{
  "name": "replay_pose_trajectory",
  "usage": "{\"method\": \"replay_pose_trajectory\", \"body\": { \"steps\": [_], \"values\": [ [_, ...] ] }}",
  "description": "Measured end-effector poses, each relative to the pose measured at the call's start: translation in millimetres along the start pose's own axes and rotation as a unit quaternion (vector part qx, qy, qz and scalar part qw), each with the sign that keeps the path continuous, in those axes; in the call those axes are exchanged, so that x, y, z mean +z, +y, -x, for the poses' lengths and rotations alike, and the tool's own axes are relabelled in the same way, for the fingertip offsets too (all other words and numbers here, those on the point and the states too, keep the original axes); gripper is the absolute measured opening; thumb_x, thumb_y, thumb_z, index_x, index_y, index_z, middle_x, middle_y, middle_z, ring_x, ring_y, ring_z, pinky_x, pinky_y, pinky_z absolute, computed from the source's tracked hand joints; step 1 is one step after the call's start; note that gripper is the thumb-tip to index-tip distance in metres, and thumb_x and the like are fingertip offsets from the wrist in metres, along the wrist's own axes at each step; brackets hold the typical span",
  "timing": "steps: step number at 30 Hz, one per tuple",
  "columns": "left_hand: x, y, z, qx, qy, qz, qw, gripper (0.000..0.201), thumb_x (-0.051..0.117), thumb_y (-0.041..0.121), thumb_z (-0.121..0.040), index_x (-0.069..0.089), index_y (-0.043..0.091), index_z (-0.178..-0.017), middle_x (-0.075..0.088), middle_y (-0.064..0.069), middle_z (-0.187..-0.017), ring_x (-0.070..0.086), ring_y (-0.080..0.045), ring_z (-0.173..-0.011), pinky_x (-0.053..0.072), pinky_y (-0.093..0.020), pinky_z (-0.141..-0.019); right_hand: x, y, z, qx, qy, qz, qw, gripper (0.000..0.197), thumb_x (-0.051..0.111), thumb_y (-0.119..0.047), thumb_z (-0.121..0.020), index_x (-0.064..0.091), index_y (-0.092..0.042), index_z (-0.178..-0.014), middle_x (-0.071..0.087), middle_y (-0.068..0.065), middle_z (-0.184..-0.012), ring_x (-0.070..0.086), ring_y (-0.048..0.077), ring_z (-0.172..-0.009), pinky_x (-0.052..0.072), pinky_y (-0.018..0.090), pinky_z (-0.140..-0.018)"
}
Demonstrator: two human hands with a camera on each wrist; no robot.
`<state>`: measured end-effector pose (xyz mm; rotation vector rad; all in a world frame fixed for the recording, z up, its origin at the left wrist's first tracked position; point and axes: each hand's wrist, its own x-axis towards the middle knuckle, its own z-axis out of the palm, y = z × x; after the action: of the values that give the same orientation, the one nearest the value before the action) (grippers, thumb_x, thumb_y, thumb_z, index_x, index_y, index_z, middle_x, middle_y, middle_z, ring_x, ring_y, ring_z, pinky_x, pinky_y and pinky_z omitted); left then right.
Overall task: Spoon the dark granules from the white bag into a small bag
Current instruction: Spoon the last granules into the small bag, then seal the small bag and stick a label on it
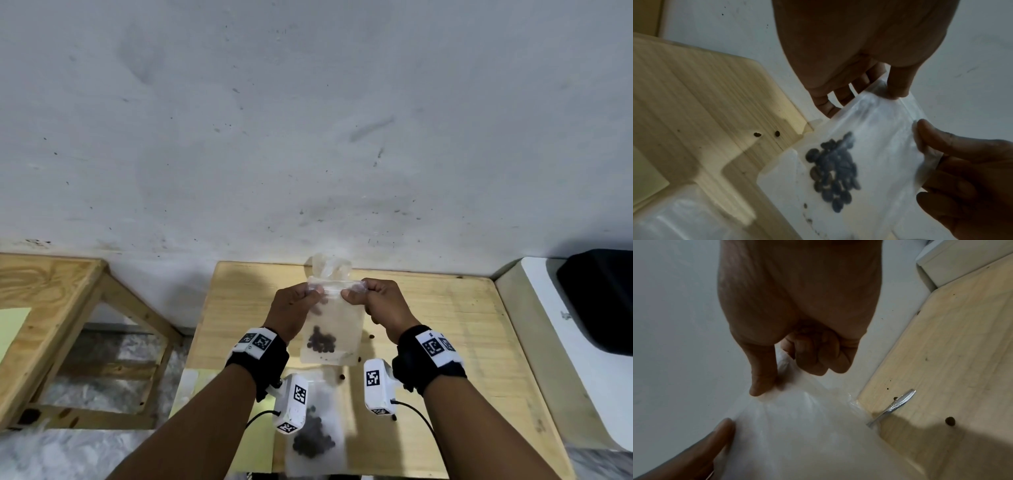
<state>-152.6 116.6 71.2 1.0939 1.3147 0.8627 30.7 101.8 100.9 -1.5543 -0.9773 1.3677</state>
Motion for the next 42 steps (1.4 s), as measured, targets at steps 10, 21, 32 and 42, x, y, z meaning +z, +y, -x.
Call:
{"method": "replay_pose_trajectory", "body": {
  "steps": [10, 21, 32, 42],
  "values": [
    [0.5, 5.0, -7.0, 0.016, 0.008, -0.002, 1.000, 0.019, 0.063, 0.021, -0.094, 0.075, 0.007, -0.086, 0.073, -0.006, -0.081, 0.062, -0.013, -0.060, 0.042, -0.021, -0.059, -5.4, 8.1, -1.8, 0.037, 0.010, -0.008, 0.999, 0.020, 0.081, -0.022, -0.080, 0.072, -0.005, -0.079, 0.056, -0.004, -0.058, 0.027, 0.009, -0.045, 0.020, 0.021, -0.046],
    [2.2, 0.0, -4.4, -0.047, 0.029, 0.063, 0.997, 0.021, 0.065, 0.024, -0.093, 0.075, 0.006, -0.089, 0.068, -0.007, -0.080, 0.060, -0.017, -0.063, 0.049, -0.029, -0.063, -6.4, 17.1, 6.2, -0.004, 0.060, 0.008, 0.998, 0.029, 0.080, -0.017, -0.082, 0.057, -0.015, -0.099, 0.065, 0.003, -0.075, 0.047, 0.004, -0.046, 0.036, 0.017, -0.045],
    [-8.5, -31.9, 28.2, -0.054, 0.069, 0.090, 0.992, 0.055, 0.070, -0.004, -0.082, 0.052, 0.026, -0.126, 0.068, -0.013, -0.102, 0.064, -0.025, -0.078, 0.054, -0.038, -0.067, 5.2, 55.7, 23.4, 0.007, -0.024, 0.073, 0.997, 0.028, 0.071, 0.000, -0.086, 0.073, -0.016, -0.108, 0.057, 0.001, -0.085, 0.046, 0.000, -0.046, 0.037, 0.015, -0.043],
    [-66.5, -78.0, 78.4, -0.114, 0.100, 0.071, 0.986, 0.027, 0.064, -0.009, -0.083, 0.072, 0.004, -0.106, 0.070, -0.013, -0.100, 0.061, -0.021, -0.068, 0.051, -0.030, -0.065, 71.4, 81.9, 47.3, -0.025, -0.112, 0.172, 0.978, 0.035, 0.075, 0.003, -0.079, 0.075, -0.019, -0.106, 0.054, -0.008, -0.079, 0.056, 0.008, -0.075, 0.047, 0.024, -0.081]
  ]
}}
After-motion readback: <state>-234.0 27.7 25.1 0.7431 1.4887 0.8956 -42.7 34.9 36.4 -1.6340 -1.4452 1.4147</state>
